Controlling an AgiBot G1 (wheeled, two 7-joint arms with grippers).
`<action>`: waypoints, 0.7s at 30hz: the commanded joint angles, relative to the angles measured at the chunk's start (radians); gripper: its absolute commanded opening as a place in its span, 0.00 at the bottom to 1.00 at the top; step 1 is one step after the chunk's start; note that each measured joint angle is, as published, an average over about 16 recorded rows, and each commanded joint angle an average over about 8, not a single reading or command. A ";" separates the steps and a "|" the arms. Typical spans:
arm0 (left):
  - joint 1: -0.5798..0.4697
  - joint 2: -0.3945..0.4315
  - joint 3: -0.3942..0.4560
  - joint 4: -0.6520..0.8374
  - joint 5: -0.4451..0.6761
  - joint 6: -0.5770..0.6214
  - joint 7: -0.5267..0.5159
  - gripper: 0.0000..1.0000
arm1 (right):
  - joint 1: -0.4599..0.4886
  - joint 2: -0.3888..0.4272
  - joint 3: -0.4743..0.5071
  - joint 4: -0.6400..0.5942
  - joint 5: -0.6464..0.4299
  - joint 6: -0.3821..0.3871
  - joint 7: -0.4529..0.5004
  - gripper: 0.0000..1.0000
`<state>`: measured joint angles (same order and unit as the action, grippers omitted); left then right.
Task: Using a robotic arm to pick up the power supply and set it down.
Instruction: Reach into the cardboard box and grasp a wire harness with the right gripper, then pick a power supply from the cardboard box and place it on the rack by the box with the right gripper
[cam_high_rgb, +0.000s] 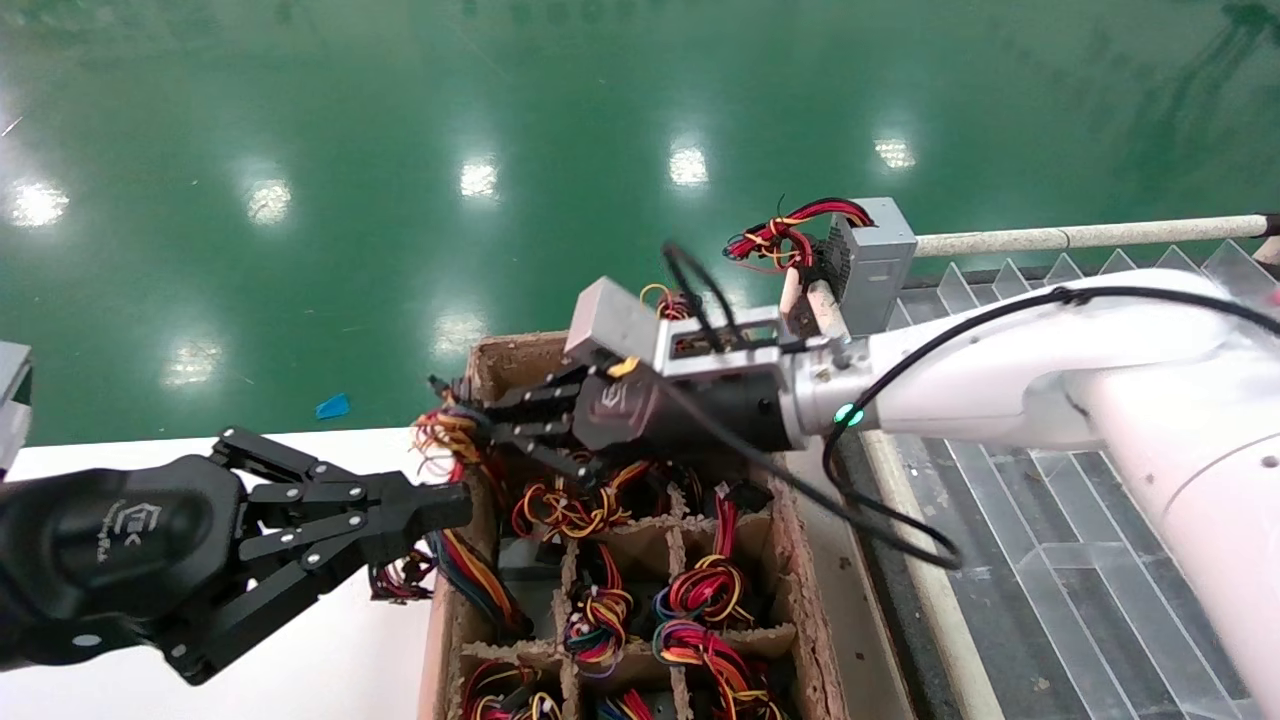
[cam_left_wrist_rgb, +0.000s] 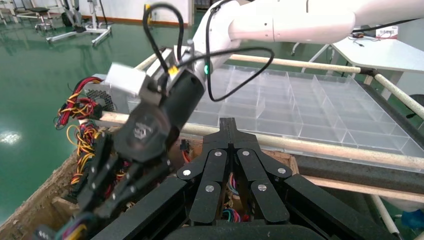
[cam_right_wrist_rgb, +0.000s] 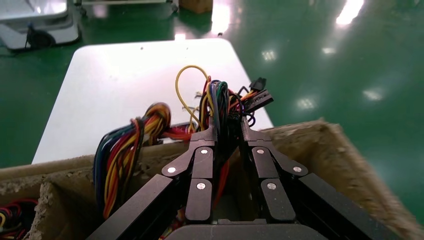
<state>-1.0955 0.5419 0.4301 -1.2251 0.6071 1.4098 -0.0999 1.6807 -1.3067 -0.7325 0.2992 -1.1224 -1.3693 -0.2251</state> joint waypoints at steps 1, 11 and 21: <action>0.000 0.000 0.000 0.000 0.000 0.000 0.000 0.00 | 0.006 0.007 0.006 -0.005 0.010 -0.007 0.000 0.00; 0.000 0.000 0.000 0.000 0.000 0.000 0.000 0.00 | 0.097 0.092 0.077 0.079 0.097 -0.030 0.014 0.00; 0.000 0.000 0.000 0.000 0.000 0.000 0.000 0.00 | 0.213 0.184 0.138 0.221 0.139 0.020 0.024 0.00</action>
<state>-1.0955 0.5419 0.4301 -1.2251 0.6071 1.4098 -0.0999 1.8885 -1.1214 -0.5971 0.5080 -0.9866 -1.3518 -0.2019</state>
